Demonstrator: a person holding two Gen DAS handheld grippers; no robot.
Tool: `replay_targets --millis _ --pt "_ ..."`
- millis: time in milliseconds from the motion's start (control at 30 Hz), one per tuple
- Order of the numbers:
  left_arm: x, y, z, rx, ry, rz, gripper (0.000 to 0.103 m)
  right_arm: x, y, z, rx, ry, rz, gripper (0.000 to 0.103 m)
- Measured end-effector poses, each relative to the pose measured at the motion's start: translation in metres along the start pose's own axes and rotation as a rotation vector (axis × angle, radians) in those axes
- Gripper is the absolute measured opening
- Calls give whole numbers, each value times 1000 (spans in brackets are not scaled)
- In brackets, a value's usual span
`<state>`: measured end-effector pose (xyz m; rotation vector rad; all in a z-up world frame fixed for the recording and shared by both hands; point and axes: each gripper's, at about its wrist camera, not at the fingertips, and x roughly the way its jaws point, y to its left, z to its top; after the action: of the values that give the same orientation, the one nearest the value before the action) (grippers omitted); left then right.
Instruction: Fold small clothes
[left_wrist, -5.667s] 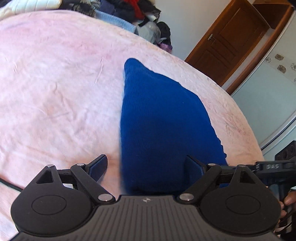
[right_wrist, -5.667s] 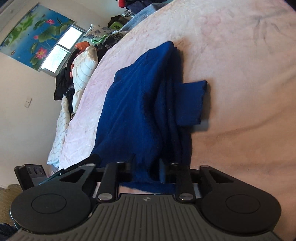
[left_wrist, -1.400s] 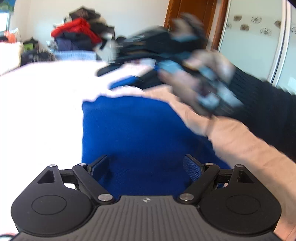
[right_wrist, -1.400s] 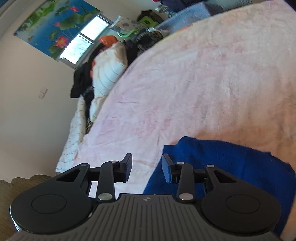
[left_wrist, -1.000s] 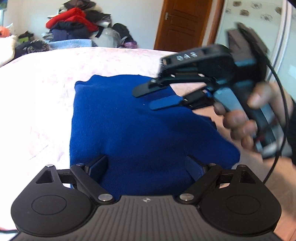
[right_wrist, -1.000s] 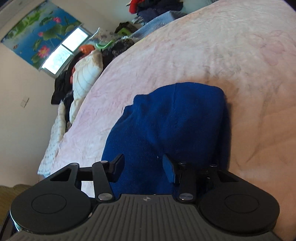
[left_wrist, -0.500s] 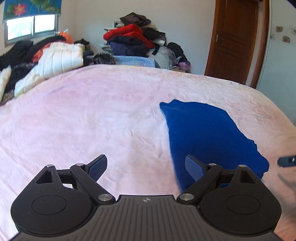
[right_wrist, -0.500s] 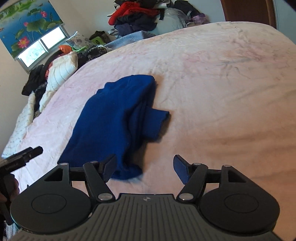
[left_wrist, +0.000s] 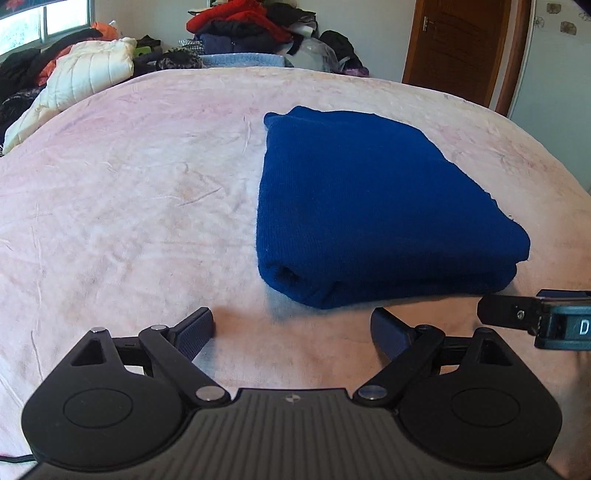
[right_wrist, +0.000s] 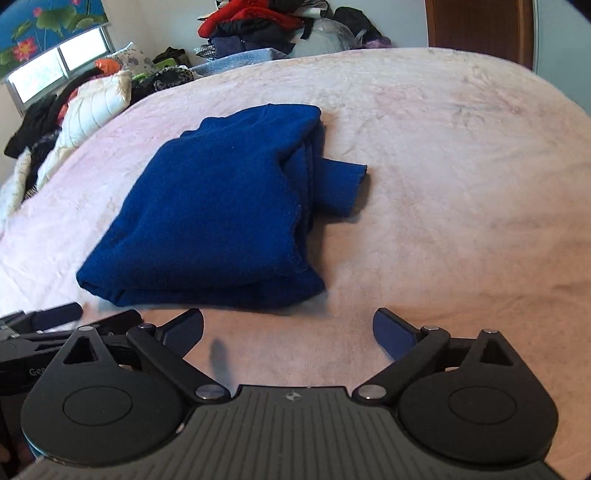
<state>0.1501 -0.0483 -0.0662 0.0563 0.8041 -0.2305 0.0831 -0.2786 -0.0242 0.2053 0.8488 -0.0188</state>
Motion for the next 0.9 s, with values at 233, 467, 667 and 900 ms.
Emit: replay_targets --millis 233,467,667,900 --pt "-1 -5 -14 42 -70 15 101 -5 11 -25 -88 -64 -113 102" --pt "-4 -5 -21 42 -116 10 103 0 -2 -28 -40 -162 -147 102" --pt "-4 -6 -25 50 -132 13 103 1 1 -31 -54 -171 -153 102" --pt "-5 -6 -26 53 -138 14 103 0 7 -36 -61 -183 -167 102"
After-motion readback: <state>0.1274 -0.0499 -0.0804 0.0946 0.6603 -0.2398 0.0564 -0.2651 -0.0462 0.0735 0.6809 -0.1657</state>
